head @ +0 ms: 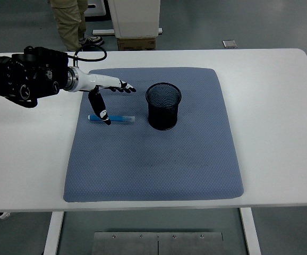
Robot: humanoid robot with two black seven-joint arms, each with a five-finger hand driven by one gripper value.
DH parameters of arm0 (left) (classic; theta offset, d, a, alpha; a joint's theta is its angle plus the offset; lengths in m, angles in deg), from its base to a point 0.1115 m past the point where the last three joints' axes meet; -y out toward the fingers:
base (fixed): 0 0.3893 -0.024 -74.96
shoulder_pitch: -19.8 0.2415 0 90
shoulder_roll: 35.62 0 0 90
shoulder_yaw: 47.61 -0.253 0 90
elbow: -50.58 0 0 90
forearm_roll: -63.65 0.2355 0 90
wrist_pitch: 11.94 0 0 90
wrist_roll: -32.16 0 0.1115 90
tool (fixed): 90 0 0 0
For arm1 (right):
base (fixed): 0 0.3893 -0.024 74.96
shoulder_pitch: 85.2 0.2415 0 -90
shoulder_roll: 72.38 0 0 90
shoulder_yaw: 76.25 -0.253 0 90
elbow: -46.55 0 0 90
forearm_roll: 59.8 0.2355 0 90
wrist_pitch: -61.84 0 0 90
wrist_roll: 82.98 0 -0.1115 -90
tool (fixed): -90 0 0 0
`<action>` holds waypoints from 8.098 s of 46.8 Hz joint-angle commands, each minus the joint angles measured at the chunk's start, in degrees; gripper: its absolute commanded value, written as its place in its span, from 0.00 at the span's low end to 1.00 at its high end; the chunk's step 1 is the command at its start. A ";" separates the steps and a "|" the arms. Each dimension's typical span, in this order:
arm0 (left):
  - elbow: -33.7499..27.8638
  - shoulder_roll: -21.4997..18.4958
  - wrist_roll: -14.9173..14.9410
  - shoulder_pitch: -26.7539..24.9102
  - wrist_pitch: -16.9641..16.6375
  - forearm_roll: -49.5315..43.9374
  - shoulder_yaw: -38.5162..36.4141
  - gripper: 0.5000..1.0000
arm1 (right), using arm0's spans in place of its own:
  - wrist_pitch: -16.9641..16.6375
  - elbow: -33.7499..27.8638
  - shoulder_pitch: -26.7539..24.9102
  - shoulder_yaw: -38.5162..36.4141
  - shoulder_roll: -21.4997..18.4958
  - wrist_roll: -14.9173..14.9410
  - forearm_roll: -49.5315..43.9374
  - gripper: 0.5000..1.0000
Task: Left hand places marker in pen holder
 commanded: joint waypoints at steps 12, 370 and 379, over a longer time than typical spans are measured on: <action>-1.35 0.90 -0.38 -1.13 0.54 2.10 -0.48 1.00 | 0.00 0.00 0.09 0.00 0.00 0.00 0.00 1.00; 3.57 7.32 9.20 -9.48 1.15 11.07 3.65 0.00 | 0.00 0.00 0.00 0.00 0.00 0.00 0.00 1.00; 3.65 7.67 9.20 -10.97 1.76 10.98 5.94 0.00 | 0.00 0.00 0.00 0.00 0.00 0.00 0.00 1.00</action>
